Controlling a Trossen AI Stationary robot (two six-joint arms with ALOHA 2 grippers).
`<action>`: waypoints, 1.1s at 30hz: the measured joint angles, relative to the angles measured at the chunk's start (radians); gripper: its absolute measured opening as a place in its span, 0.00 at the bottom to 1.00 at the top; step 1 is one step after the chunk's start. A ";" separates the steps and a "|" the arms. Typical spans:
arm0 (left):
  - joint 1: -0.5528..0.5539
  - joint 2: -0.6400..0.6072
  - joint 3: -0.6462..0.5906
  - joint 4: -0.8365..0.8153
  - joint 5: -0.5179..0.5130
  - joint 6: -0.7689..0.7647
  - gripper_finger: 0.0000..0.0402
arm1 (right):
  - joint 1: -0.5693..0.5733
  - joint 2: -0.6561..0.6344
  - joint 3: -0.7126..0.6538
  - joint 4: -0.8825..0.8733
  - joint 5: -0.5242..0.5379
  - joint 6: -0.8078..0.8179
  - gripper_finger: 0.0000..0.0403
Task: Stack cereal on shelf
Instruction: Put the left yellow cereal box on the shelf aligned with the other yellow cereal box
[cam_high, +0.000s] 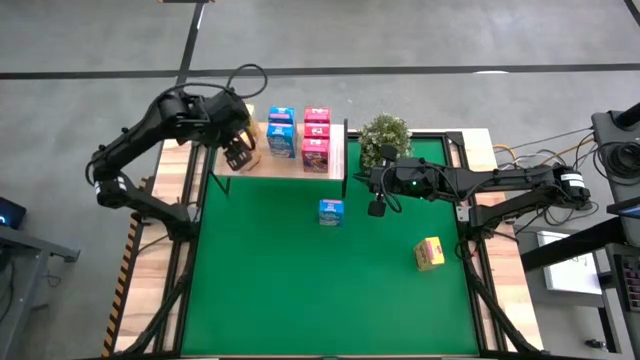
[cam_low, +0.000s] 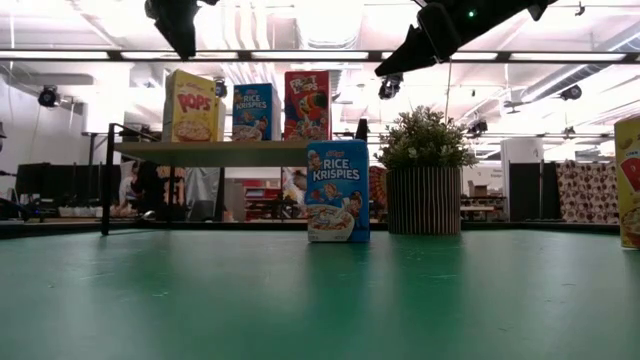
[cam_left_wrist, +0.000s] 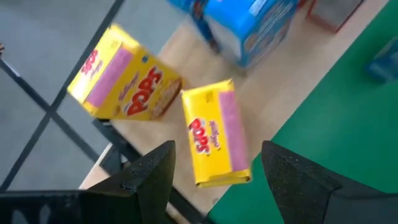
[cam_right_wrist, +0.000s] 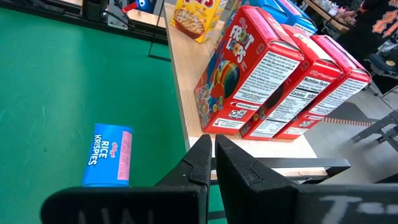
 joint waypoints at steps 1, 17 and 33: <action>-0.010 -0.002 0.004 0.009 0.000 -0.012 0.55 | 0.000 0.000 0.000 0.000 0.000 0.000 0.03; -0.320 -0.010 -0.222 0.149 -0.081 -0.074 0.44 | 0.000 0.000 0.000 0.000 0.000 -0.002 0.03; -0.287 -0.011 -0.423 0.137 -0.410 -0.168 0.30 | 0.000 0.000 0.000 0.001 0.000 -0.009 0.03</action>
